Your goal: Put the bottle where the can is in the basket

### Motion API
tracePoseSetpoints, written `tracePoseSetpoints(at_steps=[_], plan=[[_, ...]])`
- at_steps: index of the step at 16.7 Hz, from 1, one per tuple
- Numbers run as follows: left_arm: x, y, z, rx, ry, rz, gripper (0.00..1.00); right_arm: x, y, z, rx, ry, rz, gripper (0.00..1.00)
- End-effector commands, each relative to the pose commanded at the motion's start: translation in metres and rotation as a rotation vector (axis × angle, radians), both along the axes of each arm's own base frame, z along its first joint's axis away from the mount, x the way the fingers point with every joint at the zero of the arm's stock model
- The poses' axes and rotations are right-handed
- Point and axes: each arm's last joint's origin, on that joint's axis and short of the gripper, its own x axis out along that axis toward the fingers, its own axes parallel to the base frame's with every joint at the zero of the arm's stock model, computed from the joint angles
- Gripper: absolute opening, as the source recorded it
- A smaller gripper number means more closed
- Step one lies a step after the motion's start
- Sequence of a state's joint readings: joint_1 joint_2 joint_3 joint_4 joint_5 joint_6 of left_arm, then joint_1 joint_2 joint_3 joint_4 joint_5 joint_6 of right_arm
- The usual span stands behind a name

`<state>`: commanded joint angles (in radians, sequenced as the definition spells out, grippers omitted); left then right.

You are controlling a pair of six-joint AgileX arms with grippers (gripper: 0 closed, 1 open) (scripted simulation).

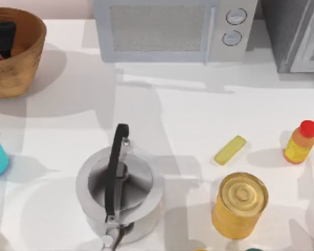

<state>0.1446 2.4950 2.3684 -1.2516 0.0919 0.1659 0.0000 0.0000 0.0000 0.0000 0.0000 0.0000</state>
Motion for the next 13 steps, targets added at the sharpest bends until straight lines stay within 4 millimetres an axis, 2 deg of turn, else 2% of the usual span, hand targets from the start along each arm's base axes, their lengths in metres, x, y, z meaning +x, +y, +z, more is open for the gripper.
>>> tracePoseSetpoints(at_steps=[3,9,13], plan=[[0.002,-0.002,-0.006,0.0,0.001,-0.002,1.0,0.0,0.0,0.0,0.0,0.0,0.0,1.0],[0.012,-0.003,-0.055,0.0,-0.001,0.0,1.0,0.0,0.0,0.0,0.0,0.0,0.0,1.0],[0.012,-0.003,-0.059,0.0,0.0,0.0,1.0,0.0,0.0,0.0,0.0,0.0,0.0,1.0]])
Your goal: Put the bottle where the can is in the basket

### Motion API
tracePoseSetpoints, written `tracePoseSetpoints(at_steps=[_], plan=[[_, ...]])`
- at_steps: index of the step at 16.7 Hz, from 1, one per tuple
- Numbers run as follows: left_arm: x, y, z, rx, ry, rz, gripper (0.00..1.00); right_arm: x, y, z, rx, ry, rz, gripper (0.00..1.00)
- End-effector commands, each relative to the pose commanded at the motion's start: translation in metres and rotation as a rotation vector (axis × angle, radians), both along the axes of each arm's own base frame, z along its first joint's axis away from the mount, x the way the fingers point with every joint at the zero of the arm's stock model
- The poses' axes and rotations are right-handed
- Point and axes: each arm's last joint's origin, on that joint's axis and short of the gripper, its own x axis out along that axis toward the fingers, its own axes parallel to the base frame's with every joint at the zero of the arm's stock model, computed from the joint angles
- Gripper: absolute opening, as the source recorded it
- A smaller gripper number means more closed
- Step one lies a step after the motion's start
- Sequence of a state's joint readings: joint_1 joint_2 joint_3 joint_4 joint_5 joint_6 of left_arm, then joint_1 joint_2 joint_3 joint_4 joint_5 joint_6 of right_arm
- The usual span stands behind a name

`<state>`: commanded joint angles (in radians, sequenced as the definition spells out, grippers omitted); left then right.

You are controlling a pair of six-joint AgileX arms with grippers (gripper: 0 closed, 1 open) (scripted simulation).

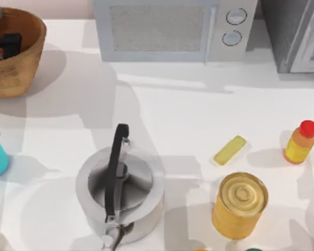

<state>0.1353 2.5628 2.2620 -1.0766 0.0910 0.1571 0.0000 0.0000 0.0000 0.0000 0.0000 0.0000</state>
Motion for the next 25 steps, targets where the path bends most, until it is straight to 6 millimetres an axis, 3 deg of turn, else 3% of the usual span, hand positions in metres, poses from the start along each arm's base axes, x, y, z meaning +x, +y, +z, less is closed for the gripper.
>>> tracePoseSetpoints(at_steps=[13,21,22,25], plan=[[0.0,0.0,0.0,0.0,0.0,0.0,0.02,0.0,0.0,0.0,0.0,0.0,0.0,1.0],[0.0,0.0,0.0,0.0,0.0,0.0,0.0,0.0,0.0,0.0,0.0,0.0,0.0,1.0],[-0.002,0.002,0.019,0.013,-0.035,0.006,0.0,0.0,0.0,0.0,0.0,0.0,0.0,1.0],[-0.005,0.0,0.026,0.015,-0.05,0.006,0.0,0.0,0.0,0.0,0.0,0.0,0.0,1.0]])
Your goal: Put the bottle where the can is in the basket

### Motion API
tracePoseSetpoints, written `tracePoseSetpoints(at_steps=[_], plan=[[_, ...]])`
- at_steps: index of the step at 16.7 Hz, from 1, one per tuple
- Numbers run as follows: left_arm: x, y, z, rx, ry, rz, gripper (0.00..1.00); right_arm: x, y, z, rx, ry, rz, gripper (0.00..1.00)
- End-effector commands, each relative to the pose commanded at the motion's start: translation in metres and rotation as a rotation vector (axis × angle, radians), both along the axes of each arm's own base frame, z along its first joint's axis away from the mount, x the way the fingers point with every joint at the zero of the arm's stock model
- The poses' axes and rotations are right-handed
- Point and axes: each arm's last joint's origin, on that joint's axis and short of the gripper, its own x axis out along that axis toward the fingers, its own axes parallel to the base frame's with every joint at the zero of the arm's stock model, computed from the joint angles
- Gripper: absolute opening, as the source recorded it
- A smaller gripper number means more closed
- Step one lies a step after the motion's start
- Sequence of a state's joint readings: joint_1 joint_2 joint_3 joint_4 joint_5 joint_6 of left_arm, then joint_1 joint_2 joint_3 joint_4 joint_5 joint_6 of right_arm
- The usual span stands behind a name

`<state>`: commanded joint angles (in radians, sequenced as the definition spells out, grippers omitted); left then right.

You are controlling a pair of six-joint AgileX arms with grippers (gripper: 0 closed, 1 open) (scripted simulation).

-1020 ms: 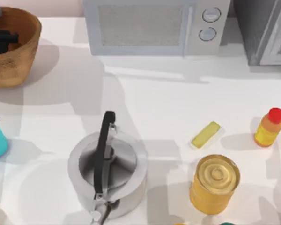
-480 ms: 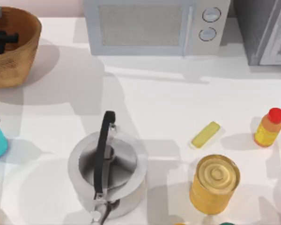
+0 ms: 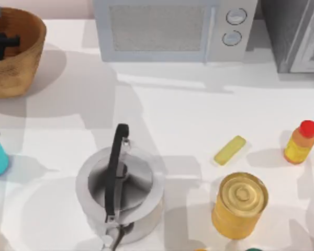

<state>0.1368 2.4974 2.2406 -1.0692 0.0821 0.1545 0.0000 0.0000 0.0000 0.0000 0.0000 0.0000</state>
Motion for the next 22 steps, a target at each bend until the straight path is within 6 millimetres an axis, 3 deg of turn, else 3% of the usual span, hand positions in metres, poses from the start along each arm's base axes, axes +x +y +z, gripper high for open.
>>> tracePoseSetpoints(at_steps=[4,7,10,13,17,20,22], plan=[[-0.02,-0.008,0.042,0.013,-0.089,0.001,0.0,0.0,0.0,0.0,0.0,0.0,0.0,1.0],[-0.055,-0.018,0.086,0.027,-0.2,0.002,0.0,0.0,0.0,0.0,0.0,0.0,0.0,1.0],[-0.108,-0.031,0.127,0.041,-0.339,0.004,0.0,0.0,0.0,0.0,0.0,0.0,0.0,1.0],[-0.178,-0.045,0.154,0.052,-0.5,0.007,0.0,0.0,0.0,0.0,0.0,0.0,0.0,1.0],[-0.279,-0.06,0.151,0.057,-0.738,0.013,0.0,0.0,0.0,0.0,0.0,0.0,0.0,1.0],[-0.341,-0.068,0.122,0.054,-0.924,0.019,0.0,0.0,0.0,0.0,0.0,0.0,0.0,1.0],[-0.37,-0.071,0.095,0.048,-1.041,0.023,0.0,0.0,0.0,0.0,0.0,0.0,0.0,1.0]])
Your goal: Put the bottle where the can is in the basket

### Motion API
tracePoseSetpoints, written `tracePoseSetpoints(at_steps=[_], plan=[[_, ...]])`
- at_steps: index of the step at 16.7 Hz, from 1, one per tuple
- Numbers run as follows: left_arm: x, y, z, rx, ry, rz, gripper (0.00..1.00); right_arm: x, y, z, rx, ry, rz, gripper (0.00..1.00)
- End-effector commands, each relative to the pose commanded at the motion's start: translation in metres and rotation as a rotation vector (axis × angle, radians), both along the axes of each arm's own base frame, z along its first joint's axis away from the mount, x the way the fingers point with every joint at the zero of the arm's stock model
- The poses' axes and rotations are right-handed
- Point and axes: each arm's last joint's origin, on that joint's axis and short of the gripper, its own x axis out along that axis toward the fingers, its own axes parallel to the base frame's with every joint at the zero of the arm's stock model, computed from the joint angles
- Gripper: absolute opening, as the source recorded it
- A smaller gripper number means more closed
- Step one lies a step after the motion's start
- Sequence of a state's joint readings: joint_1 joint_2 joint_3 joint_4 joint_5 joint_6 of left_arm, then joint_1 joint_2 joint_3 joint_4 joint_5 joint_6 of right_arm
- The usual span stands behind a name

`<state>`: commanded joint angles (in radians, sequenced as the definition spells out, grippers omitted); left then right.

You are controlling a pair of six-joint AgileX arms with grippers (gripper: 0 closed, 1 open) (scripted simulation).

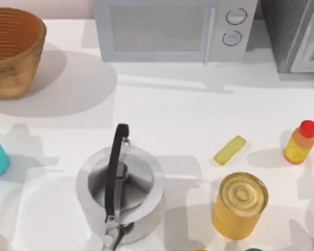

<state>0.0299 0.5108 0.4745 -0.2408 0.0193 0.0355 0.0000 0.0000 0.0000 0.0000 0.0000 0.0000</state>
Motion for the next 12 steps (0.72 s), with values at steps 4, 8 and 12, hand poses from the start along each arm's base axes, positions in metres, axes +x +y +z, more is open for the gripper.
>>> tracePoseSetpoints(at_steps=[4,8,12], plan=[[-0.028,-0.003,-0.055,-0.013,-0.18,-0.003,0.0,0.0,0.0,0.0,0.0,0.0,0.0,1.0],[-0.032,-0.004,-0.089,-0.024,-0.268,-0.006,0.0,0.0,0.0,0.0,0.0,0.0,0.0,1.0],[-0.032,-0.004,-0.093,-0.025,-0.277,-0.007,0.0,0.0,0.0,0.0,0.0,0.0,0.0,1.0]])
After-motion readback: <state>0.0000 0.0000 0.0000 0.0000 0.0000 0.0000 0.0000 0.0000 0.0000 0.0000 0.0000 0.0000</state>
